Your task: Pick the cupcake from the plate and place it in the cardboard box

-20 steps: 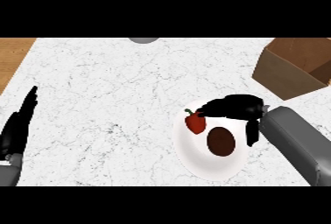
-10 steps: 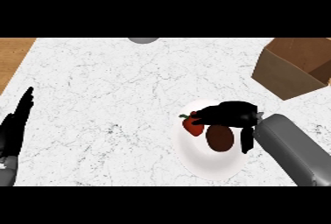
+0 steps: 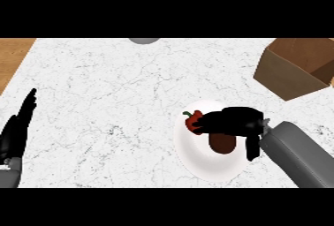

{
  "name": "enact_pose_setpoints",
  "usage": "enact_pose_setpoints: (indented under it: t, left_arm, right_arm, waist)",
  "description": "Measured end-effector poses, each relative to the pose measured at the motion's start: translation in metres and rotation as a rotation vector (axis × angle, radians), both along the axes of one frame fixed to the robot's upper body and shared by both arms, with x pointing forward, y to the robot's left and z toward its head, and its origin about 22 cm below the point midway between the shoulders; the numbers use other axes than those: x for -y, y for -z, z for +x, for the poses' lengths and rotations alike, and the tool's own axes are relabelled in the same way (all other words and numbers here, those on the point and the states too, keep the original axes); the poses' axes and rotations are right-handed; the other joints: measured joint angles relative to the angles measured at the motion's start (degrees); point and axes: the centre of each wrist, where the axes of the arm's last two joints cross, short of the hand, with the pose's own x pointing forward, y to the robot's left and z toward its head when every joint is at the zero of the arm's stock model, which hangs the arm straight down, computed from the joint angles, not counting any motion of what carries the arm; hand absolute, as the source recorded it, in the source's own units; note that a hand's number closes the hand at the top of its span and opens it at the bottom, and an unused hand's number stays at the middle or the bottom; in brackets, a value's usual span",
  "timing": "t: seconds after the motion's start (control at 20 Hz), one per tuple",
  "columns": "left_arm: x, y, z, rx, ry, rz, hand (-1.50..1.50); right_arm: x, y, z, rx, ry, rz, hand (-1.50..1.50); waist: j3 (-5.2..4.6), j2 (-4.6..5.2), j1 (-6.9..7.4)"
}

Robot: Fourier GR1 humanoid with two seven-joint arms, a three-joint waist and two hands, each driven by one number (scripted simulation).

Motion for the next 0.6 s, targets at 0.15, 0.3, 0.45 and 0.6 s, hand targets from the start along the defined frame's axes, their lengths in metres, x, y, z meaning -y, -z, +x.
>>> enact_pose_setpoints:
  t: [0.15,0.3,0.45,0.6]
  left_arm:
    - [-0.001,0.001,0.002,-0.001,0.001,0.003,0.0]
    - [-0.002,-0.005,0.006,0.001,0.003,0.002,0.0]
    - [0.001,-0.006,0.002,0.004,0.005,-0.002,0.0]
    - [0.003,-0.006,0.004,0.0,0.008,0.0,0.0]
  right_arm:
    - [-0.001,0.004,-0.004,0.01,0.009,-0.052,-1.5]
    - [-0.01,0.013,-0.009,0.01,0.019,-0.085,-1.5]
    - [-0.006,0.024,-0.014,0.009,0.028,-0.101,1.5]
    - [-0.016,0.031,-0.015,0.062,0.04,-0.053,1.5]
  waist:
    - [0.01,0.05,0.08]
    - [-0.02,0.01,0.15]
    - [-0.07,-0.14,0.22]
    - [-0.23,-0.48,0.15]
